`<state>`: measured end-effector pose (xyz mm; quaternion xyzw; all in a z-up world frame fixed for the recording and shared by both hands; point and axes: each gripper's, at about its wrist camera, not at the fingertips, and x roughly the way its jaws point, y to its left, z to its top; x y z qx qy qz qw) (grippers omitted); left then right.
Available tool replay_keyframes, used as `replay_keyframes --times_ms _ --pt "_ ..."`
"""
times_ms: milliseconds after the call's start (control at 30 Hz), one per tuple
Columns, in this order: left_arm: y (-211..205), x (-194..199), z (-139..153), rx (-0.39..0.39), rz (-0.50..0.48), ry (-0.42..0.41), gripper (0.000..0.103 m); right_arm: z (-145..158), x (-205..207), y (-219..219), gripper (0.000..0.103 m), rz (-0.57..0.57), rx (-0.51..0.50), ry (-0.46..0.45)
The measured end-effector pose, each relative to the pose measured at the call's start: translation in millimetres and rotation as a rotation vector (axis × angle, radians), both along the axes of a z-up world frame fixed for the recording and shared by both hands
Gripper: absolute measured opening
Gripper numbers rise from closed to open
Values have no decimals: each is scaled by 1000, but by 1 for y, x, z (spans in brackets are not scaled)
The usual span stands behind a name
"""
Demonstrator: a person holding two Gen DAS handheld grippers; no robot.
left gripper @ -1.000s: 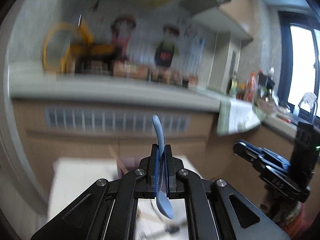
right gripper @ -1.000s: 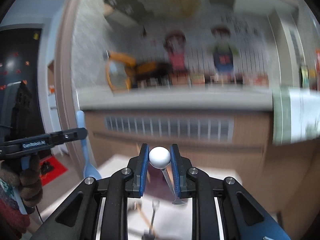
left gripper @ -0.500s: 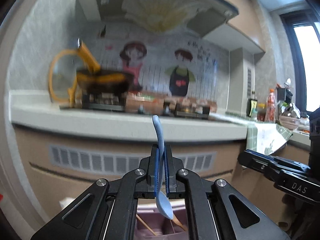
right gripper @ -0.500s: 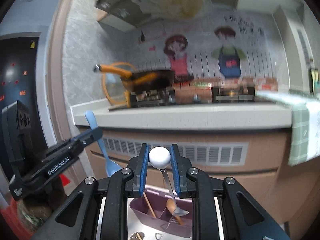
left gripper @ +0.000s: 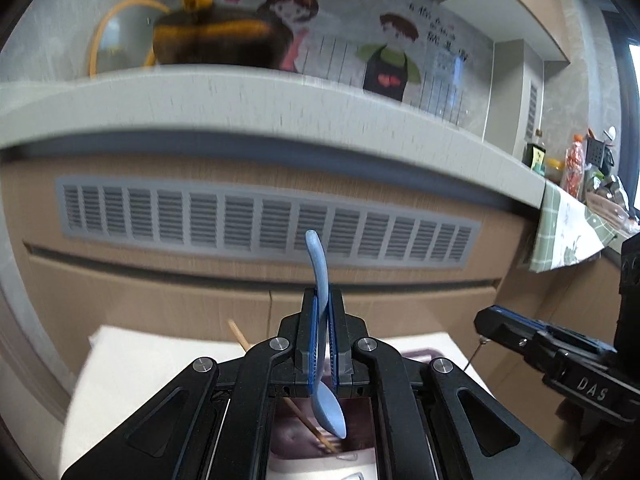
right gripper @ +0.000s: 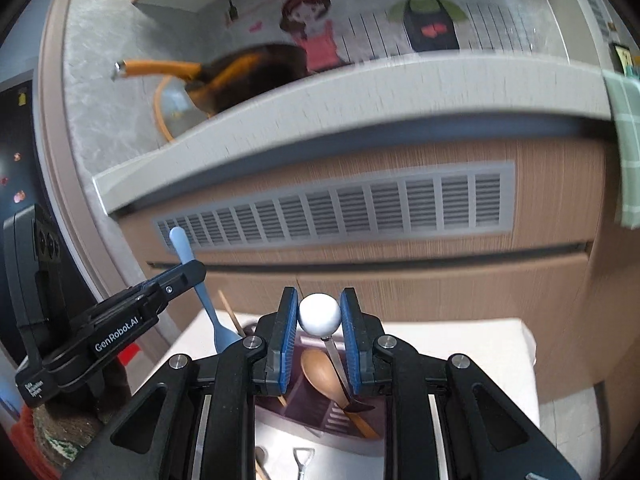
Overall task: Organize utensils
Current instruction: 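Release the blue spoon into the caddy with the left gripper while the right releases the ball spoon, then reach the right gripper to the grey spoon and grasp its handle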
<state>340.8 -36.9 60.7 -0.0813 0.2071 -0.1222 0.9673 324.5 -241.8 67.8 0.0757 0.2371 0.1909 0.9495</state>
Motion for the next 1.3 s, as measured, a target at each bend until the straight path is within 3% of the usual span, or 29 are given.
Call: replay_keyframes --times_ms 233,333,467,600,767,967,1133,1300 --pt "-8 12 -36 -28 -66 105 7 -35 8 0 20 1 -50 74" --pt "-6 18 -45 -77 -105 165 8 -48 11 3 21 13 -87 116" --pt "0 10 -46 -92 -102 161 15 -50 7 3 22 40 -93 116" --pt "19 -13 -38 -134 -66 137 20 -35 -11 -6 23 33 -89 53" --pt "40 -44 -35 -115 10 169 21 -28 -48 -15 25 14 -108 6" --pt "57 -83 -59 -101 27 272 21 -51 -88 -18 25 11 -124 50" --pt "75 -113 -92 -97 114 380 21 -77 -113 -17 25 0 -147 101" --pt "90 -139 -115 -57 190 429 21 -104 -128 -3 25 65 -219 156"
